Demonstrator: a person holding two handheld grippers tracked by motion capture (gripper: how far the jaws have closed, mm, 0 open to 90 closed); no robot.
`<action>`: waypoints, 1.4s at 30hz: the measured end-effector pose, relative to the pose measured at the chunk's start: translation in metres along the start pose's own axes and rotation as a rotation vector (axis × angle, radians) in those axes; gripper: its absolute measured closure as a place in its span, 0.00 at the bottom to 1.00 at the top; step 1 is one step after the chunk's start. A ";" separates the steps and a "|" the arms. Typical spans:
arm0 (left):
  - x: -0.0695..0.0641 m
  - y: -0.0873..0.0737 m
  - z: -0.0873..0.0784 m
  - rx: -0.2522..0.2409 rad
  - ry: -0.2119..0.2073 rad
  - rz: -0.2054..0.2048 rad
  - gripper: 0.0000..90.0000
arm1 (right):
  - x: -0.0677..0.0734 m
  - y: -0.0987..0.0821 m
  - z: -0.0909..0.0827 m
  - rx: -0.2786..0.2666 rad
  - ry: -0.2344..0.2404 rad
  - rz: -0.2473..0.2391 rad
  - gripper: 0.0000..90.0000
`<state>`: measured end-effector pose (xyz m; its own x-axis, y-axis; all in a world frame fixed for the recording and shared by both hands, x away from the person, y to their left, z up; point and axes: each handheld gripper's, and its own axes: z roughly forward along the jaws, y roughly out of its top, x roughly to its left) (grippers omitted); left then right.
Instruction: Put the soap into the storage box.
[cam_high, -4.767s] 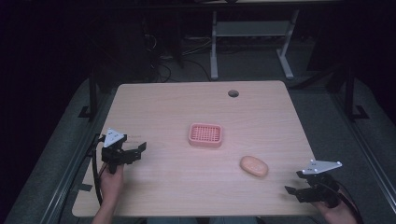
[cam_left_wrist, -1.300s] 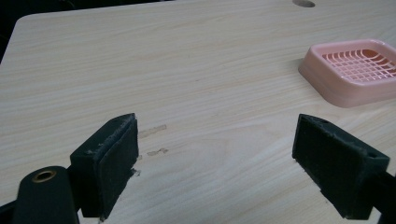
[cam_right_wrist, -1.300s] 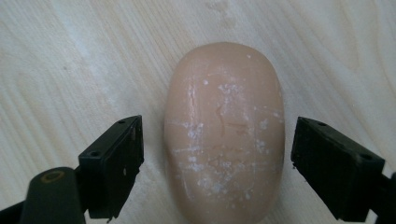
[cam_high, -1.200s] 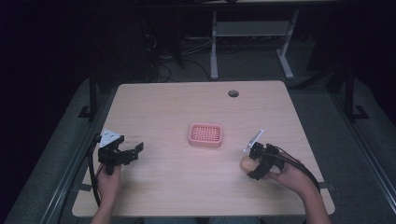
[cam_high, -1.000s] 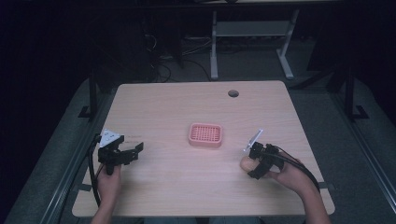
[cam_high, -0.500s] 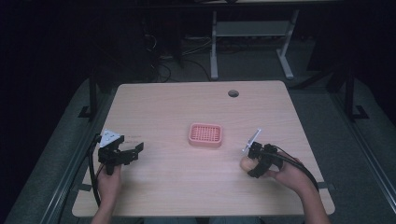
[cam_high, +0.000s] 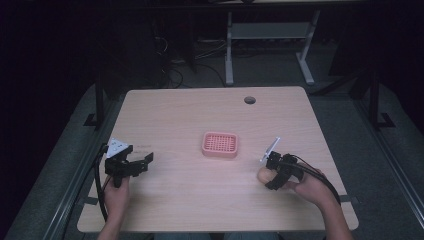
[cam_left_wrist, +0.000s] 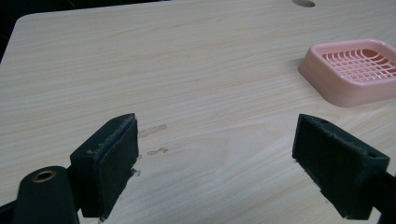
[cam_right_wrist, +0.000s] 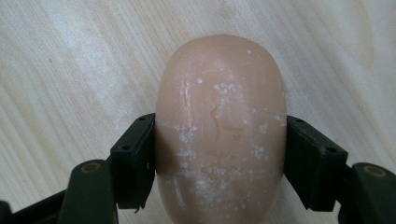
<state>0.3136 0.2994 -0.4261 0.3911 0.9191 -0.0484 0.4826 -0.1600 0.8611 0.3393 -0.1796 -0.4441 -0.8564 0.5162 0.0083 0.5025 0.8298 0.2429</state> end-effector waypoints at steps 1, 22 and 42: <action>0.000 0.000 0.000 -0.001 0.001 0.001 0.16 | 0.000 0.000 0.000 -0.003 0.001 -0.001 0.35; 0.002 -0.001 -0.002 -0.003 0.001 -0.009 0.16 | -0.003 -0.002 -0.013 -0.052 0.007 0.001 0.36; 0.003 -0.001 -0.002 0.001 0.001 -0.011 0.16 | -0.013 0.004 -0.028 -0.122 0.025 0.013 0.36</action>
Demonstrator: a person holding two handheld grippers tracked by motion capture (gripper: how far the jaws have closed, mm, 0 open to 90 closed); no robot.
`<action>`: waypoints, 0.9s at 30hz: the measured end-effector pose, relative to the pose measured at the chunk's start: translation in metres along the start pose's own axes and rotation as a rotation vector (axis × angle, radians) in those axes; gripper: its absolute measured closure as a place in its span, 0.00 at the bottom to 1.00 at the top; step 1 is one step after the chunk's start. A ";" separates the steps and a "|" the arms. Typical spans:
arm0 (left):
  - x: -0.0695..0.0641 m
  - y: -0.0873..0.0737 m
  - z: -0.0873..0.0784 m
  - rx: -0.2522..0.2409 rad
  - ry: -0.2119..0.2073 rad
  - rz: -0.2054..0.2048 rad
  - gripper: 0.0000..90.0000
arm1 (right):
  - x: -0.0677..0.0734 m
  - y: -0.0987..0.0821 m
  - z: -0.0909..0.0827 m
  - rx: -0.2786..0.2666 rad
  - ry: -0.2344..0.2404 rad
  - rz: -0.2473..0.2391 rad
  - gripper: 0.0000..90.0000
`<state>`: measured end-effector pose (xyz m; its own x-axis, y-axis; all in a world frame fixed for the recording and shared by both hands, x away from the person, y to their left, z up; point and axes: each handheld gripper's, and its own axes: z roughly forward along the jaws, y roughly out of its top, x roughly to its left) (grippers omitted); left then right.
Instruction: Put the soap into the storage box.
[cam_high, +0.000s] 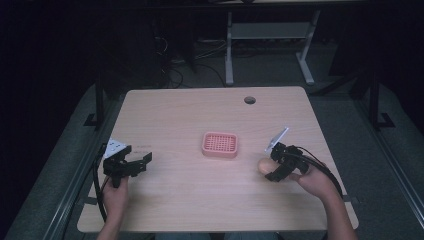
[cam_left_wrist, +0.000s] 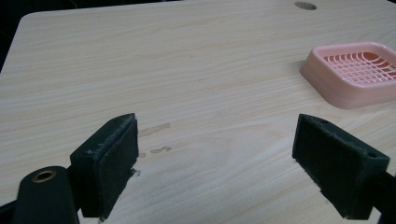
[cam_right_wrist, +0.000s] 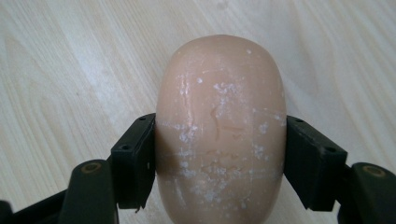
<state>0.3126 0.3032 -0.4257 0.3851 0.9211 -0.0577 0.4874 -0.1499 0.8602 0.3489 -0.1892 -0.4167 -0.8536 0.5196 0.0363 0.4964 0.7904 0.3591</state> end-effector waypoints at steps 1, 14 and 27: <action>0.000 0.000 0.000 0.000 0.001 -0.001 0.16 | 0.000 0.001 -0.001 -0.002 0.000 -0.001 0.36; 0.000 0.000 0.000 -0.002 0.002 -0.003 0.16 | -0.001 0.018 -0.008 -0.018 -0.003 -0.033 0.36; 0.000 0.000 0.001 -0.008 0.003 -0.019 0.16 | -0.005 0.035 -0.012 -0.037 0.005 -0.056 0.36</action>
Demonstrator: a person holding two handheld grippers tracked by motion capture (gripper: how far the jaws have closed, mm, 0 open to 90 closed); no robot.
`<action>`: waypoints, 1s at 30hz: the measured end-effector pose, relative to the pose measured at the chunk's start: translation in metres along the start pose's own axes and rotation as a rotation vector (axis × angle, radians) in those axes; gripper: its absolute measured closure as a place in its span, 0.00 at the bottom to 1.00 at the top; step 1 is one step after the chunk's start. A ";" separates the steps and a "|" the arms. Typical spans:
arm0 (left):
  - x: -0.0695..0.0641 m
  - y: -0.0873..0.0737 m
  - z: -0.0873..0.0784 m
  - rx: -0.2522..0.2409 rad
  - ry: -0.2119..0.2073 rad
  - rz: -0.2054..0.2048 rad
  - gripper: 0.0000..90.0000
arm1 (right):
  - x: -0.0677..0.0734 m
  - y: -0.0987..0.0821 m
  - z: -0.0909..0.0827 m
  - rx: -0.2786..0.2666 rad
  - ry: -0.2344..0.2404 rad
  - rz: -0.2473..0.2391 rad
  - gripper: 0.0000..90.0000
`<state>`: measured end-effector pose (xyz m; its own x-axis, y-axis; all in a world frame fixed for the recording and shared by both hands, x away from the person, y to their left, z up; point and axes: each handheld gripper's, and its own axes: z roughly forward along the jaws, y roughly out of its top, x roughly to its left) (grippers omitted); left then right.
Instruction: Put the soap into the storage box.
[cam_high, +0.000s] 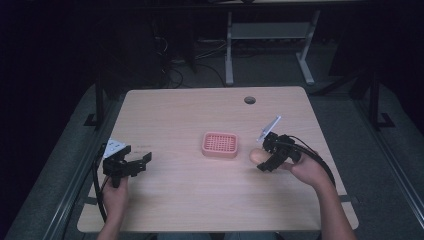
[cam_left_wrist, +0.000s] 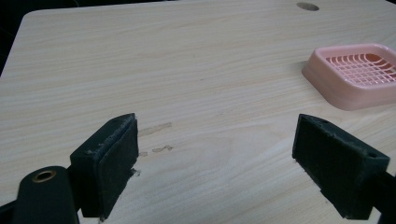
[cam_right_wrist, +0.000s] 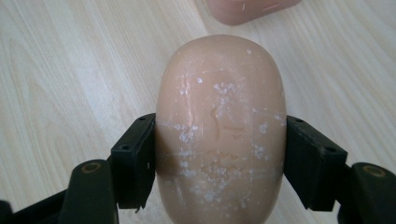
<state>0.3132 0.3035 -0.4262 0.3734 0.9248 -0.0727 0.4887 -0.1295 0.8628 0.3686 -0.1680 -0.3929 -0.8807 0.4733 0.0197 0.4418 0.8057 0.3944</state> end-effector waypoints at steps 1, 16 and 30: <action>0.000 0.000 0.000 0.000 0.000 0.003 0.16 | 0.000 0.001 0.000 -0.003 0.002 0.003 0.36; 0.001 -0.001 -0.002 0.001 0.001 -0.004 0.16 | -0.002 0.020 -0.002 -0.010 0.003 -0.032 0.36; 0.003 -0.001 -0.003 -0.004 0.002 -0.005 0.16 | -0.005 0.042 -0.001 -0.008 0.010 -0.058 0.36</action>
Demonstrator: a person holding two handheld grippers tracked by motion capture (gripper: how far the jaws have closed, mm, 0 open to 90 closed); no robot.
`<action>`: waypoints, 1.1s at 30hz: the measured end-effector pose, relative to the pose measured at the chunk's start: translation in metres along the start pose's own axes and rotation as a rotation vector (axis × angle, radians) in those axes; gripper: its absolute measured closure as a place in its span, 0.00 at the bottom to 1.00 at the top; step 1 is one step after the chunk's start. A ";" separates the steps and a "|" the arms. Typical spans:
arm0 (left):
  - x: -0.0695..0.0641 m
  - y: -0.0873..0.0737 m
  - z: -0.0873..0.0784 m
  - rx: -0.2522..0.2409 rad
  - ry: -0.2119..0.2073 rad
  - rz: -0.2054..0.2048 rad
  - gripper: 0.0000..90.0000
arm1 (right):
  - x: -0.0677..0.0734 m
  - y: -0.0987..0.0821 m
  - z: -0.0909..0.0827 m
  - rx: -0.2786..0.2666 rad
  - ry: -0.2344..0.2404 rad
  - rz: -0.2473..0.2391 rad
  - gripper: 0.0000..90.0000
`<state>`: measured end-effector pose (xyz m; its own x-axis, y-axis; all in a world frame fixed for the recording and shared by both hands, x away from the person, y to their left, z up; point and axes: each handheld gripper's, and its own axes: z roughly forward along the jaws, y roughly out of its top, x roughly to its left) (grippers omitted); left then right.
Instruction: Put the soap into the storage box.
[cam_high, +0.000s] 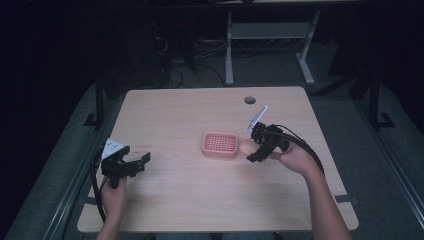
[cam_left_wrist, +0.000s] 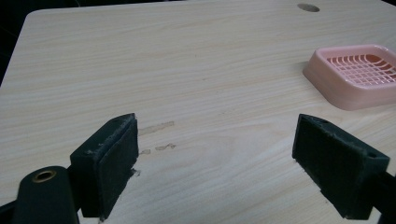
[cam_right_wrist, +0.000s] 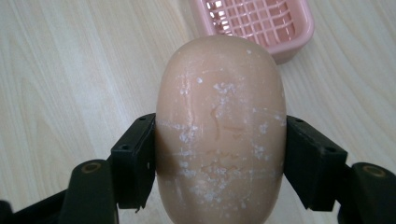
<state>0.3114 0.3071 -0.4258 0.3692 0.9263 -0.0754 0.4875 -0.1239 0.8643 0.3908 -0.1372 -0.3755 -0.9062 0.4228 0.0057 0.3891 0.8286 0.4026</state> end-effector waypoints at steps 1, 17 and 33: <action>0.000 0.000 0.000 0.000 -0.001 0.000 0.16 | 0.000 0.002 0.000 0.003 -0.002 -0.003 0.36; 0.000 -0.001 -0.002 0.008 0.006 0.010 0.16 | -0.005 0.027 -0.001 0.001 0.000 -0.030 0.36; 0.000 -0.001 -0.002 0.007 0.005 0.005 0.16 | -0.011 0.050 0.004 0.004 0.005 -0.049 0.36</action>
<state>0.3094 0.3084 -0.4254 0.3678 0.9274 -0.0684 0.4908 -0.1312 0.8613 0.4203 -0.0990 -0.3597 -0.9251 0.3796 -0.0096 0.3446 0.8499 0.3987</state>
